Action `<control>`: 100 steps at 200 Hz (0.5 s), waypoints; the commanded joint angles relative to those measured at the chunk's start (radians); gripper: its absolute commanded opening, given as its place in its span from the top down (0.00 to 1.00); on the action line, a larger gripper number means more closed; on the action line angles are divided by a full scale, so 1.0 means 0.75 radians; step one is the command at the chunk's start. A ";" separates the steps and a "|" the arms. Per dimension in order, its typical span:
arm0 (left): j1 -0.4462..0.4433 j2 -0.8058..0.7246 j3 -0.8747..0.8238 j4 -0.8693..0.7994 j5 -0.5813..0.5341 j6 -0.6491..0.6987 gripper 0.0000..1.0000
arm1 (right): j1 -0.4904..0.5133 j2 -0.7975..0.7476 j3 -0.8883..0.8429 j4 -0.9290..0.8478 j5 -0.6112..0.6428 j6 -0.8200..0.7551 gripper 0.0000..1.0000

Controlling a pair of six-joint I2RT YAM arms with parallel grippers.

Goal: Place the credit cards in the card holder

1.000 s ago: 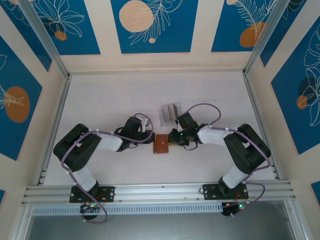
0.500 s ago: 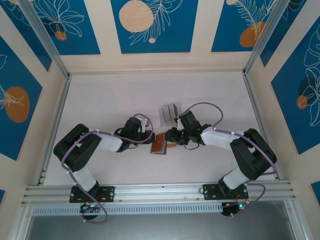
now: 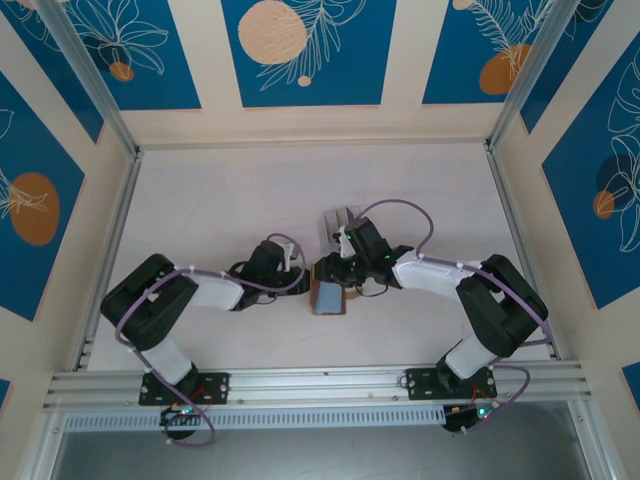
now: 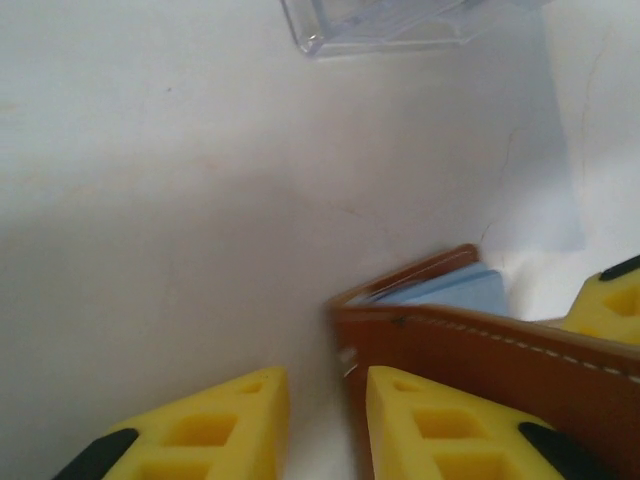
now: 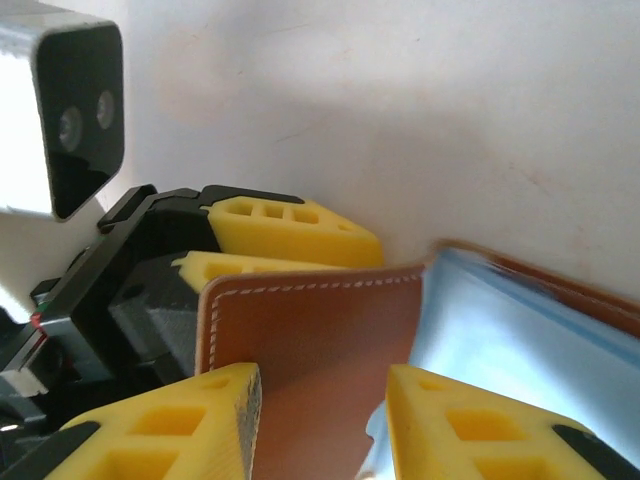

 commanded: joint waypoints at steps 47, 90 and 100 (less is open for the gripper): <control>0.018 -0.339 -0.053 -0.607 -0.311 -0.162 0.51 | 0.054 0.038 0.060 -0.039 0.053 0.014 0.60; 0.048 -0.582 -0.112 -0.767 -0.349 -0.141 0.51 | 0.134 0.138 0.169 -0.141 0.173 -0.022 0.60; 0.047 -0.642 -0.111 -0.800 -0.339 -0.110 0.54 | 0.155 0.177 0.199 -0.171 0.218 -0.033 0.61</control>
